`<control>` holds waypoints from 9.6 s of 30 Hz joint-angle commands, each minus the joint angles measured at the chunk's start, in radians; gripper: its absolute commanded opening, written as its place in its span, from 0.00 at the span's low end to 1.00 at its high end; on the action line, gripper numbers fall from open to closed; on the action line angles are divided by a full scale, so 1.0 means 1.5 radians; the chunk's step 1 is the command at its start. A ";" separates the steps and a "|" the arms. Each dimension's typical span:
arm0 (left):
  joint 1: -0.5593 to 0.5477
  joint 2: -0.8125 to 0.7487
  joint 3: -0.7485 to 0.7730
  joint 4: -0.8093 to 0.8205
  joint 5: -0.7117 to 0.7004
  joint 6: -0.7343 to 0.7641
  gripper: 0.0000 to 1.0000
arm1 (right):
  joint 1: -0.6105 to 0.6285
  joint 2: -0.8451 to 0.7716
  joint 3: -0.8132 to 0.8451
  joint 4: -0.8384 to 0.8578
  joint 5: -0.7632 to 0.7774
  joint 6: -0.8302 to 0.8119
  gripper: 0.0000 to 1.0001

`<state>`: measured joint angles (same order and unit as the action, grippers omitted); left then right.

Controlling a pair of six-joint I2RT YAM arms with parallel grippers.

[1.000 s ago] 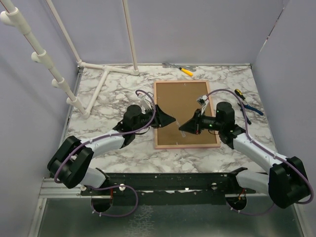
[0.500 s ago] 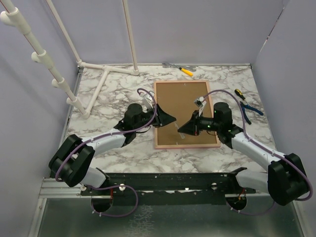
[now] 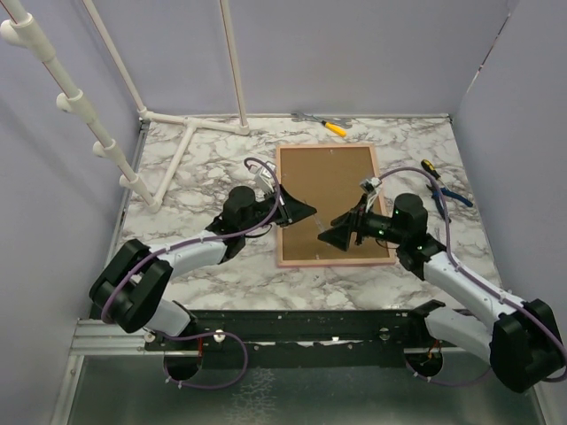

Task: Take the photo out of the frame
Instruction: Pick up the screwdriver from the center of the board, then move the photo frame to the center of the board, then release the photo frame item from the photo frame.

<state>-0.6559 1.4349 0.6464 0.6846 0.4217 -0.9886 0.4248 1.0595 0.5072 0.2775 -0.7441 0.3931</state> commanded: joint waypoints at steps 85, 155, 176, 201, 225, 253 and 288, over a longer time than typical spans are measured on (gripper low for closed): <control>-0.013 -0.038 -0.106 0.354 -0.213 -0.202 0.46 | 0.063 -0.035 -0.047 0.335 0.264 0.506 0.01; 0.125 0.247 0.161 -0.255 -0.187 0.286 0.54 | 0.063 0.220 0.164 -0.158 0.252 0.033 0.01; 0.106 0.240 0.128 -0.316 -0.276 0.304 0.23 | 0.079 0.258 0.166 -0.126 0.225 0.050 0.01; 0.100 0.172 0.052 -0.202 -0.276 0.281 0.27 | 0.110 0.378 0.233 -0.136 0.165 0.035 0.01; 0.100 0.191 0.065 -0.211 -0.276 0.283 0.26 | 0.127 0.392 0.246 -0.219 0.144 0.000 0.01; 0.100 0.193 0.070 -0.216 -0.276 0.285 0.26 | 0.137 0.388 0.294 -0.331 0.176 -0.023 0.01; 0.100 0.190 0.069 -0.217 -0.276 0.285 0.26 | 0.137 0.329 0.314 -0.366 0.203 -0.027 0.01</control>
<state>-0.4999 1.7111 0.7292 0.3702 0.0216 -0.5816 0.6231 1.5894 0.9493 -0.2329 -0.4740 0.3664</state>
